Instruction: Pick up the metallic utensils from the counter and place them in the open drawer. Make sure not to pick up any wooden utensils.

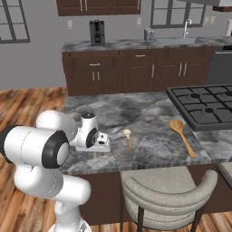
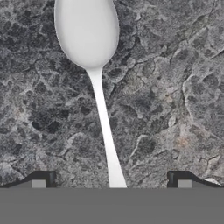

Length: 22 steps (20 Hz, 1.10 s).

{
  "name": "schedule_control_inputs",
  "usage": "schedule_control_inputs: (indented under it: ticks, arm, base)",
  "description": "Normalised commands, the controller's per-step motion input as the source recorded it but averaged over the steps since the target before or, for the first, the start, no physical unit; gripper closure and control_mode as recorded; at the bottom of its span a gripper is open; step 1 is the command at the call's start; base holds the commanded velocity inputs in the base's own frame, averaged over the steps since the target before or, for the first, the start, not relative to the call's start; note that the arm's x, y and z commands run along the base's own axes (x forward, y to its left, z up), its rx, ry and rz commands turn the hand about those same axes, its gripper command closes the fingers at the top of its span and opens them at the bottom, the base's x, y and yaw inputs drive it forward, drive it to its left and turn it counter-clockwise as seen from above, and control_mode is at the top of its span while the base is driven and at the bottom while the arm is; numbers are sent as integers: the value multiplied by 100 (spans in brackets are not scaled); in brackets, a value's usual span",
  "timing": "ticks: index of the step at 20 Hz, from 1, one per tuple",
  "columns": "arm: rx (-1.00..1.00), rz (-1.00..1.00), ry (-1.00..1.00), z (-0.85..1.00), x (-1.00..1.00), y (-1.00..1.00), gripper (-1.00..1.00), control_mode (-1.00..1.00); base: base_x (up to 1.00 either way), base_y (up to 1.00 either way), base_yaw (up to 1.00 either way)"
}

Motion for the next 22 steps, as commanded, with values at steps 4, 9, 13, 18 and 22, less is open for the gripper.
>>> schedule_control_inputs:
  ticks: [4, 9, 13, 18, 22]
  arm:
    - [0, 6, 0, -6, 19, -2, -100, -100]
    - [0, 4, 0, -31, 20, -5, -100, -100]
    - [0, 2, 4, -51, 9, 0, -100, -100]
    - [0, 1, 5, -48, 20, 0, -100, -100]
    - [0, 0, -8, -17, 1, 5, -100, -100]
  base:
    - [0, 0, 0]
    - [0, 0, 0]
    - [0, 0, 0]
    - [0, 0, 0]
    - [0, 0, 0]
